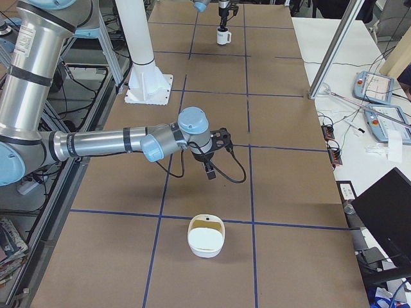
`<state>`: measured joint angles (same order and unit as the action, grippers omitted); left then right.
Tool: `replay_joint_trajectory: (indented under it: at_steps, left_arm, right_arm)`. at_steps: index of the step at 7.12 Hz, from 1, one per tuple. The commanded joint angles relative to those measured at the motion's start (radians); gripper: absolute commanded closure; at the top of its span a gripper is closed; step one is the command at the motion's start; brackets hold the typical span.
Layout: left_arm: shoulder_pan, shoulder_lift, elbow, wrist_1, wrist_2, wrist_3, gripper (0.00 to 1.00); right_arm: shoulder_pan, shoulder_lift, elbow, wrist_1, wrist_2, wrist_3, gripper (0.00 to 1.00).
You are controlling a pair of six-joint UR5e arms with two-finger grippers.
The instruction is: Left arm hands cup to right arm to dump lemon
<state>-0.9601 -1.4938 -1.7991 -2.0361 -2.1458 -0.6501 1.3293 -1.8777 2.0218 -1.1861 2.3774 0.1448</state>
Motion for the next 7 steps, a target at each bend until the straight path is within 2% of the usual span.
replay_joint_trajectory:
  at_steps: [1,2,4,5,6,7]
  left_arm:
    - [0.001,-0.160,-0.136,0.222,0.021,-0.165,1.00]
    - [0.018,-0.295,-0.164,0.351,0.024,-0.298,1.00]
    - [0.142,-0.598,-0.168,0.656,0.027,-0.561,1.00]
    - [0.168,-0.714,-0.149,0.724,0.026,-0.680,1.00]
    - [0.170,-0.780,-0.125,0.725,0.023,-0.777,1.00]
    - [0.173,-0.851,-0.053,0.725,0.015,-0.834,1.00]
  right_arm:
    - [-0.118,0.166,0.000,0.084,-0.064,0.164,0.00]
    - [-0.203,0.227,0.001,0.141,-0.177,0.277,0.00]
    - [-0.489,0.319,0.008,0.262,-0.582,0.503,0.00]
    - [-0.593,0.366,0.009,0.276,-0.721,0.557,0.00]
    - [-0.719,0.415,0.009,0.276,-0.897,0.585,0.00]
    - [-0.918,0.434,0.023,0.276,-1.265,0.585,0.00]
